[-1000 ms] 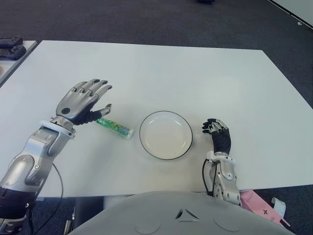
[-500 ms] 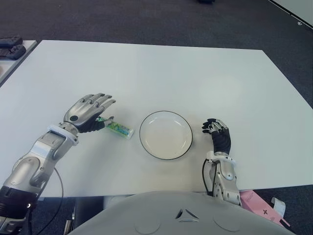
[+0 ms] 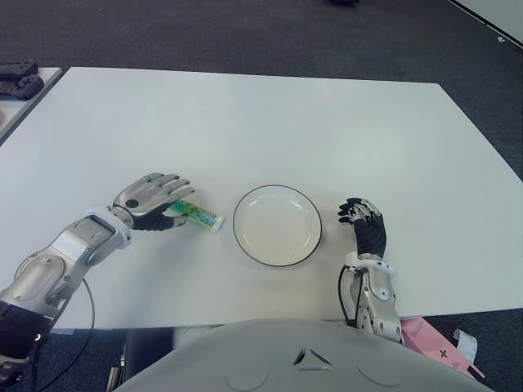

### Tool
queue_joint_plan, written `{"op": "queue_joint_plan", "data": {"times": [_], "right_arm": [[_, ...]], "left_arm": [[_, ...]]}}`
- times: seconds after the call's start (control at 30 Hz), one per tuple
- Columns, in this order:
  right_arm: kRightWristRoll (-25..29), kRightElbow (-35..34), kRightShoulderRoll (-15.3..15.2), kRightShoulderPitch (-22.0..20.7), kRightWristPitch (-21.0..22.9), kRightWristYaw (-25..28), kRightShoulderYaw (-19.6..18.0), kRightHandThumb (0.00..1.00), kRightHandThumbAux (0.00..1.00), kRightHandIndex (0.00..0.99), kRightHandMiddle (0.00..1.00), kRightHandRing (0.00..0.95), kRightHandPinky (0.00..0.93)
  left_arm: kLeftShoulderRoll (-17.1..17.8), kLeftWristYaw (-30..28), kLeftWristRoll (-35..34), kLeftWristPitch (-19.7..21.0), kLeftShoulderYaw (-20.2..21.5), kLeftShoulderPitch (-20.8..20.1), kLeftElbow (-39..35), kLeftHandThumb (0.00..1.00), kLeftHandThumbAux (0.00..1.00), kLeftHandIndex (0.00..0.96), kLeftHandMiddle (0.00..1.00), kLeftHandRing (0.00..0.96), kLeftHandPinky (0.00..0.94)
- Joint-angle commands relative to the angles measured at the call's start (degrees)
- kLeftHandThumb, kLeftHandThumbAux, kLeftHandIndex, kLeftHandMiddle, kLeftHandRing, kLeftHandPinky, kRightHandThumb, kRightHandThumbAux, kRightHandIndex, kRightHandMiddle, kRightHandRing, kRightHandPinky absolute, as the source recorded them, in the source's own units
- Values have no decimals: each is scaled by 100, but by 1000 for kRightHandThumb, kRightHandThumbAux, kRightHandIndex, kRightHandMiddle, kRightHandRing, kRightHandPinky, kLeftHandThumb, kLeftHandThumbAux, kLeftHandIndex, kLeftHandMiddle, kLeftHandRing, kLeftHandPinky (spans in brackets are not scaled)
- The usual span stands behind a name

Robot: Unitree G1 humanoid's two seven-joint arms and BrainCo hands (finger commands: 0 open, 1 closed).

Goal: Put the toothpaste on the table into the plate.

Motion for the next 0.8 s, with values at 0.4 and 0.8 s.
{"op": "queue_joint_plan", "data": {"times": [0.4, 0.8], "right_arm": [[90, 126, 250, 249, 343, -82, 9, 710, 724, 429, 535, 529, 526], [71, 115, 283, 260, 345, -172, 2, 710, 724, 429, 541, 538, 534]], "left_arm": [[173, 355, 853, -243, -616, -282, 604, 515, 57, 0, 0, 0, 0], [279, 660, 1262, -361, -1012, -581, 1134, 509, 72, 0, 0, 0, 0]]}}
